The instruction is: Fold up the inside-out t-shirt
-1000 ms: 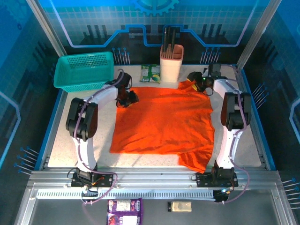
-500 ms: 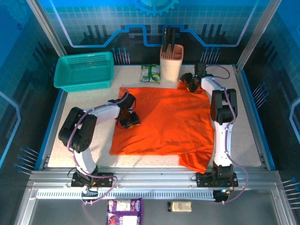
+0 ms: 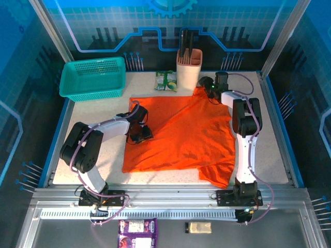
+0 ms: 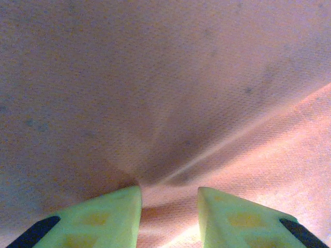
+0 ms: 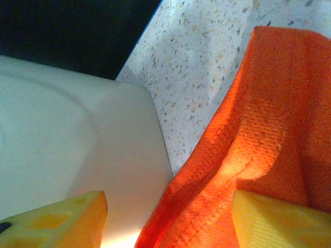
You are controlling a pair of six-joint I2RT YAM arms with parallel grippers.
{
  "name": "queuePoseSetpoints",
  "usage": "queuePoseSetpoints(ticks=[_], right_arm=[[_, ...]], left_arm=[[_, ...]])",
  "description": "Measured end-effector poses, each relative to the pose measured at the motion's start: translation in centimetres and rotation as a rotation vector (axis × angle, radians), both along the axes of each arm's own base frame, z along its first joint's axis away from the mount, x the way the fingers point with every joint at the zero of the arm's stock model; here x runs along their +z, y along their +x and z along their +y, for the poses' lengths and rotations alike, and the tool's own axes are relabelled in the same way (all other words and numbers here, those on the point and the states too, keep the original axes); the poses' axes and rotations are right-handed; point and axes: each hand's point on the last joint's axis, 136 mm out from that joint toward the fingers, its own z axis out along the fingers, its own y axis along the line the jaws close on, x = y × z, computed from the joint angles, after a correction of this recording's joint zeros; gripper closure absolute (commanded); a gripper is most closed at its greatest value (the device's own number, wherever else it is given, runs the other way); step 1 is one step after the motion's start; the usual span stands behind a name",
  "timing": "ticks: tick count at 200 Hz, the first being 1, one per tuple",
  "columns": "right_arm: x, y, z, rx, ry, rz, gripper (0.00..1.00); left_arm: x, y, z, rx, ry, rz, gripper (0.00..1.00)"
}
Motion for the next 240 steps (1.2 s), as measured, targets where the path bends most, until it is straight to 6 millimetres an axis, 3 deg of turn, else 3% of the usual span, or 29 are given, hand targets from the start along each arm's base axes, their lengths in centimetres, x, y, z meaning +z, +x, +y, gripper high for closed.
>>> queuePoseSetpoints(ticks=[30, 75, 94, 128, 152, 180, 205, 240], right_arm=[[1.6, -2.9, -0.9, 0.022, 0.026, 0.020, 0.33], [10.1, -9.2, -4.0, 0.071, 0.069, -0.041, 0.34], [11.4, -13.2, -4.8, 0.101, 0.056, -0.034, 0.34], [8.7, -21.2, -4.7, 0.167, 0.003, 0.097, 0.33], [5.1, -26.1, -4.6, 0.211, -0.022, 0.212, 0.32], [0.3, -30.4, -4.6, 0.225, -0.005, 0.355, 0.32], [-2.6, -32.8, -5.1, 0.197, 0.009, 0.450, 0.32], [-2.6, -32.6, -5.7, 0.157, 0.035, 0.429, 0.32]], left_arm=[[1.3, -0.1, 0.3, 0.004, 0.007, -0.017, 0.64], [5.6, 0.9, 0.7, 0.013, 0.005, -0.133, 0.64], [6.3, 0.6, 1.0, 0.017, 0.006, -0.149, 0.64], [4.4, -2.2, 2.5, 0.030, 0.029, -0.099, 0.64], [1.9, -4.2, 4.1, 0.060, 0.042, -0.030, 0.65], [0.1, -5.4, 5.8, 0.113, 0.029, 0.021, 0.65], [-0.4, -5.2, 6.7, 0.157, -0.005, 0.026, 0.65], [-0.3, -4.3, 7.6, 0.202, -0.043, 0.009, 0.65]])
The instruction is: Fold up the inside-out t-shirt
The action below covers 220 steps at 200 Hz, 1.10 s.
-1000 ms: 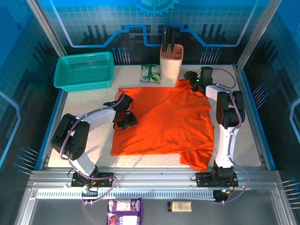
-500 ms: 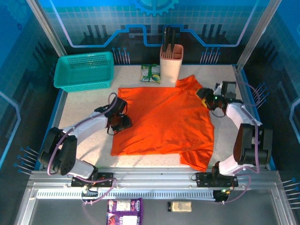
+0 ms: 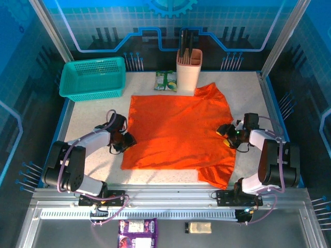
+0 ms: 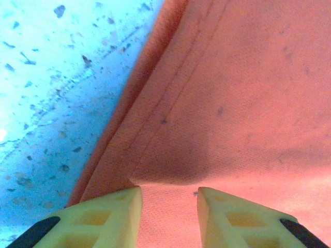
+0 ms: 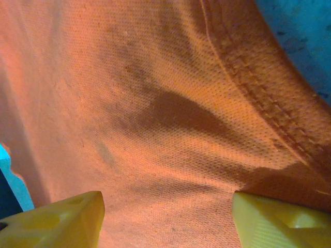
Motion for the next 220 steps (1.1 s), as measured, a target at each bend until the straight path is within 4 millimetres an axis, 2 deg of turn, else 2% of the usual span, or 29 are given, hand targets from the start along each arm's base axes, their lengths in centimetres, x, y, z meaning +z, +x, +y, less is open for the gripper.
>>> queuePoseSetpoints(ticks=[42, 60, 91, 109, 140, 177, 220], right_arm=[[0.4, -0.8, -0.3, -0.008, -0.026, 0.011, 0.33], [1.1, -2.1, -0.9, -0.025, -0.070, 0.028, 0.33], [3.6, -4.9, -1.9, -0.076, -0.158, 0.033, 0.37], [4.8, -6.7, -1.5, -0.075, -0.196, 0.032, 0.38], [5.4, -9.4, 0.5, -0.003, -0.229, 0.047, 0.40], [3.1, -11.9, 2.0, 0.066, -0.253, 0.174, 0.41], [2.0, -12.7, 2.3, 0.089, -0.283, 0.243, 0.41]], left_arm=[[1.0, 0.0, 0.1, 0.005, -0.011, -0.022, 0.65], [2.5, 0.0, 0.2, 0.007, -0.017, -0.062, 0.65], [5.4, -0.5, 0.2, 0.011, -0.033, -0.139, 0.65], [6.3, -1.2, 0.4, 0.030, -0.043, -0.168, 0.65], [5.5, -4.5, 0.6, 0.042, 0.004, -0.117, 0.66], [4.6, -7.7, 1.1, 0.061, 0.072, -0.042, 0.67], [3.0, -10.4, 1.8, 0.089, 0.112, 0.055, 0.70]])
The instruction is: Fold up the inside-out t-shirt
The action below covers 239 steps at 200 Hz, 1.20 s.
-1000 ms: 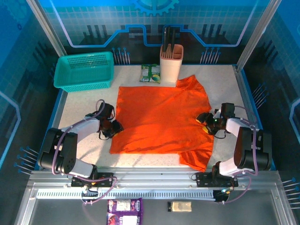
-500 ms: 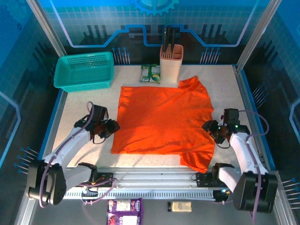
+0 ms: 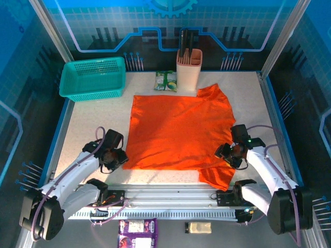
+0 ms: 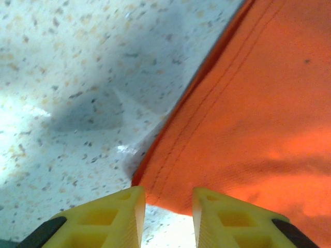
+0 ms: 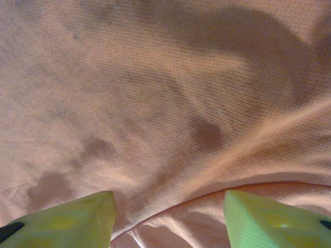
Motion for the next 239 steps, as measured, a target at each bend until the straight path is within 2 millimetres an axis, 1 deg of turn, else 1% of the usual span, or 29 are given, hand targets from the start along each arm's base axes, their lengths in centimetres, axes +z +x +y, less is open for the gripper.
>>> queuePoseSetpoints(ticks=[30, 57, 100, 136, 189, 221, 239], right_arm=[[0.1, 0.0, -0.2, -0.003, -0.021, 0.003, 0.41], [0.6, 0.1, -0.3, 0.004, -0.044, -0.001, 0.41], [0.8, -0.5, -0.5, 0.000, -0.063, 0.004, 0.41], [0.9, -0.8, -0.5, -0.001, -0.066, 0.008, 0.41], [1.2, -1.0, -0.4, 0.008, -0.072, 0.016, 0.41], [1.9, -0.5, -0.2, 0.014, -0.074, -0.004, 0.41], [1.9, -0.5, -0.2, 0.015, -0.079, -0.004, 0.41]], left_arm=[[-0.5, -0.5, 0.1, 0.013, 0.017, 0.036, 0.71], [-1.1, -0.9, 0.2, 0.019, 0.025, 0.065, 0.74], [-2.4, -1.9, 0.4, 0.024, 0.033, 0.102, 0.72], [-3.0, -2.0, 0.1, 0.020, 0.020, 0.108, 0.72], [-2.8, -2.0, 0.0, 0.019, 0.013, 0.100, 0.73], [-2.4, -1.8, 0.0, 0.017, 0.008, 0.087, 0.74], [-2.4, -1.8, -0.1, 0.017, 0.008, 0.087, 0.74]])
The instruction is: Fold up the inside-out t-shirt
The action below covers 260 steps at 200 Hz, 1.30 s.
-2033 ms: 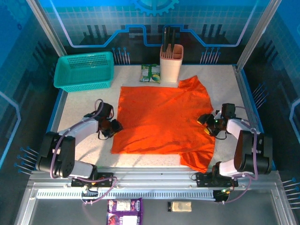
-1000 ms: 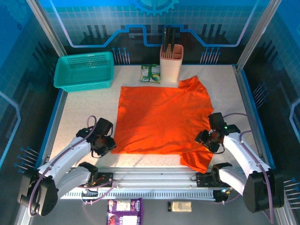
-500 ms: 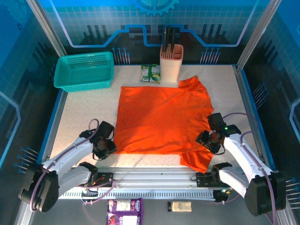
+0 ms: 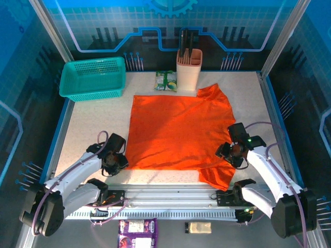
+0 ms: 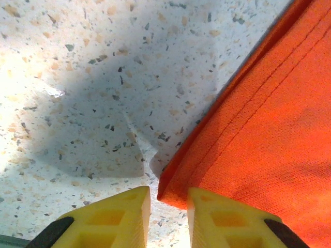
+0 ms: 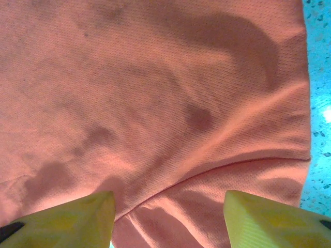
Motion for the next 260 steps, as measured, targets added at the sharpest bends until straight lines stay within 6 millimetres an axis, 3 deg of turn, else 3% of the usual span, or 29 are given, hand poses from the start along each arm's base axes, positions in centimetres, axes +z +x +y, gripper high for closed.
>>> queuePoseSetpoints(ticks=[71, 145, 185, 260], right_arm=[[-0.2, -0.5, -0.1, -0.009, -0.010, 0.018, 0.41], [-1.4, -4.0, -2.3, -0.193, -0.090, 0.119, 0.54], [-2.7, -6.0, -3.1, -0.354, -0.114, 0.200, 0.62], [-3.4, -6.2, -3.1, -0.583, -0.083, 0.214, 0.65]], left_arm=[[-1.1, 0.0, 0.0, 0.000, 0.004, 0.013, 0.84], [-1.2, 0.0, 0.1, -0.003, 0.010, 0.017, 1.00], [-1.1, 0.0, 0.0, -0.003, 0.009, 0.016, 1.00], [-0.8, 0.5, -0.2, -0.003, -0.004, -0.016, 1.00]])
